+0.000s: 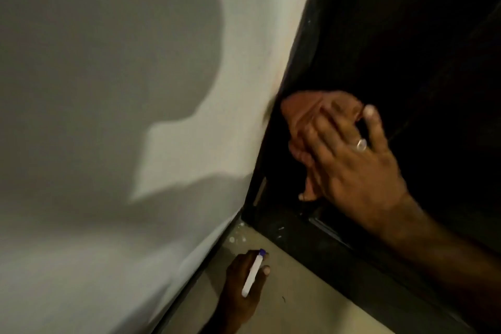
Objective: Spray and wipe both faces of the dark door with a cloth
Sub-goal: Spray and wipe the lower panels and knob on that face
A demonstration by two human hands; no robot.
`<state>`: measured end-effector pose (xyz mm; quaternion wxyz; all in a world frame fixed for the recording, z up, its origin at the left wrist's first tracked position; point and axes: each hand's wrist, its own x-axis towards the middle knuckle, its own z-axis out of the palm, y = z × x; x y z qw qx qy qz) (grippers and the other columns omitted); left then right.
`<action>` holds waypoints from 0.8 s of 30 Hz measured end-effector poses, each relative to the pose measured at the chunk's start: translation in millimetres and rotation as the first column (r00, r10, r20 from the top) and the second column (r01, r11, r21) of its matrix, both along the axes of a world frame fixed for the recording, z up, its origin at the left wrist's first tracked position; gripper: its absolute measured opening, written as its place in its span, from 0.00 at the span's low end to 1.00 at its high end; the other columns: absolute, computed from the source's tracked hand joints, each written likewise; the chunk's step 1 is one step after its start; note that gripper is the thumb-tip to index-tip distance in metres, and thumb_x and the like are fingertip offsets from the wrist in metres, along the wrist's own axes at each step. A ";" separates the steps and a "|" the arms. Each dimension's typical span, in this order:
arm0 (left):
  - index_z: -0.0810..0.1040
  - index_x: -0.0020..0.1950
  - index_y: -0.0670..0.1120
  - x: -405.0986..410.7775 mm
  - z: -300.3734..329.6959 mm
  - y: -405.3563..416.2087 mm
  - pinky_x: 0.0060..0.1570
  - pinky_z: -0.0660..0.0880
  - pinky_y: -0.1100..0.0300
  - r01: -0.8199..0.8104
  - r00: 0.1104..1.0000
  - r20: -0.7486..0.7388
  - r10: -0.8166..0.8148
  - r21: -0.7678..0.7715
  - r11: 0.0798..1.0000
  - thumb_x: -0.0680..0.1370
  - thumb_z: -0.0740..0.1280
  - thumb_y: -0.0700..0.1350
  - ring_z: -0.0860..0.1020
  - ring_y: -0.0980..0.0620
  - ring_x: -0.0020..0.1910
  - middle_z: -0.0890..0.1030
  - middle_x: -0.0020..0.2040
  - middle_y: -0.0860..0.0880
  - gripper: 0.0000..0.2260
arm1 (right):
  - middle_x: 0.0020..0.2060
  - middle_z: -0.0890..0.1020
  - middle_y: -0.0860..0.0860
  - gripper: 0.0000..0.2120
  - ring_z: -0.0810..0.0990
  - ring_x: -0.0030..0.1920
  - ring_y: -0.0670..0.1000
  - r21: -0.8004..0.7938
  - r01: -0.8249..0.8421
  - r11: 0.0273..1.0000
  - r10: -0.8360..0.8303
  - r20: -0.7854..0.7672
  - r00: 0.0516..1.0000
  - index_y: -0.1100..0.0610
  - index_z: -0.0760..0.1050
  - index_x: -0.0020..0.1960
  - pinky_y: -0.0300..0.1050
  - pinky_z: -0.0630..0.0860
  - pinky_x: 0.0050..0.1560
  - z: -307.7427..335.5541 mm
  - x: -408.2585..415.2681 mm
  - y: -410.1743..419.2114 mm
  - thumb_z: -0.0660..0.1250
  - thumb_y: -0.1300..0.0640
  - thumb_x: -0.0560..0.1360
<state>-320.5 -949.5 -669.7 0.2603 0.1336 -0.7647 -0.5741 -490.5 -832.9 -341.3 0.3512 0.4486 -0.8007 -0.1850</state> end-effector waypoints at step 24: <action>0.80 0.63 0.65 8.5 -1.3 -8.6 0.49 0.83 0.62 0.147 0.988 -0.044 -0.147 0.012 0.989 0.81 0.73 0.44 0.85 0.57 0.48 0.86 0.50 0.60 0.17 | 0.86 0.37 0.61 0.47 0.34 0.85 0.64 -0.110 0.229 0.967 -0.212 0.147 0.966 0.56 0.39 0.88 0.71 0.31 0.80 -151.7 0.8 -18.1 0.64 0.41 0.83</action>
